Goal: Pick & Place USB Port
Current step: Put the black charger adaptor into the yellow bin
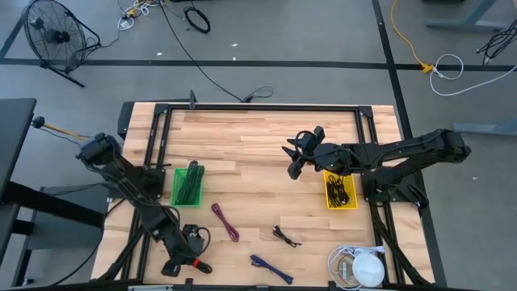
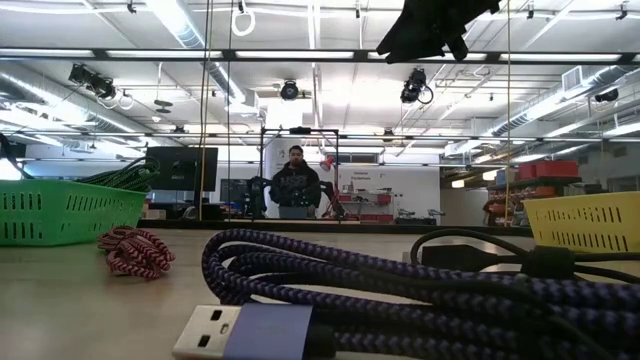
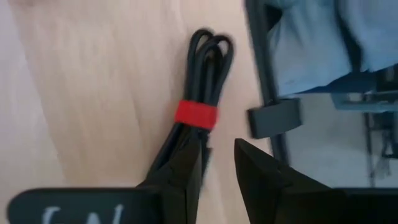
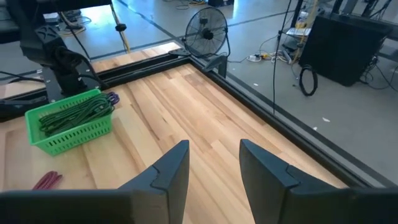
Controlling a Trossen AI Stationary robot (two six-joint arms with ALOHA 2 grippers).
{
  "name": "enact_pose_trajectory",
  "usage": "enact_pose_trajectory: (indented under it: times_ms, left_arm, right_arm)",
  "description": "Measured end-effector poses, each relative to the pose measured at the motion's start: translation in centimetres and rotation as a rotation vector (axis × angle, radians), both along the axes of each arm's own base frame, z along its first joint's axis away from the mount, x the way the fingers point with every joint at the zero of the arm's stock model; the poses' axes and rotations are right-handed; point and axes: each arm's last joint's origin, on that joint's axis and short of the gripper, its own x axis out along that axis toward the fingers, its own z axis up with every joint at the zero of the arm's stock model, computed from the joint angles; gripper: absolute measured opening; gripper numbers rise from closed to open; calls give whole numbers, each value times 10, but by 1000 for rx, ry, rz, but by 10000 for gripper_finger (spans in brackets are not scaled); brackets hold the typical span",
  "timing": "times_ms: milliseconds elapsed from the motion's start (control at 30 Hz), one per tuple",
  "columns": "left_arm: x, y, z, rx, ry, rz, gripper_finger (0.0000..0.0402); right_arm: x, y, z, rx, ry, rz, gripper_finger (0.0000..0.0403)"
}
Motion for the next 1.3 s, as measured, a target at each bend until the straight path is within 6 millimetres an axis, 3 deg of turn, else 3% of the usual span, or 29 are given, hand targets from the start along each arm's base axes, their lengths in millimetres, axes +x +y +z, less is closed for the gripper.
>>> enact_pose_trajectory:
  times_ms: [233, 600, 700, 800, 900, 1100, 1300]
  left_arm:
    - [2, 1, -17, 53, 77, -2, 98]
    - [7, 5, -21, 75, 87, 10, 118]
    - [8, 3, -26, 53, 133, -5, 86]
    - [9, 2, -31, 37, 170, -32, 22]
    - [10, 3, -31, 33, 175, -31, 15]
    - [18, 9, -21, 59, 139, 16, 12]
    - [36, 16, 9, 245, 54, 101, 12]
  right_arm:
    - [0, 0, 0, -1, 4, 0, 141]
    - [0, 0, -1, -7, 13, 3, 141]
    - [0, 0, -1, -5, 15, 8, 141]
    - [0, 0, -1, -6, 18, 8, 141]
    - [0, 0, -1, -5, 19, 10, 141]
    - [-1, 0, -2, -13, 30, 13, 141]
    - [-1, 0, -4, -19, 58, 27, 141]
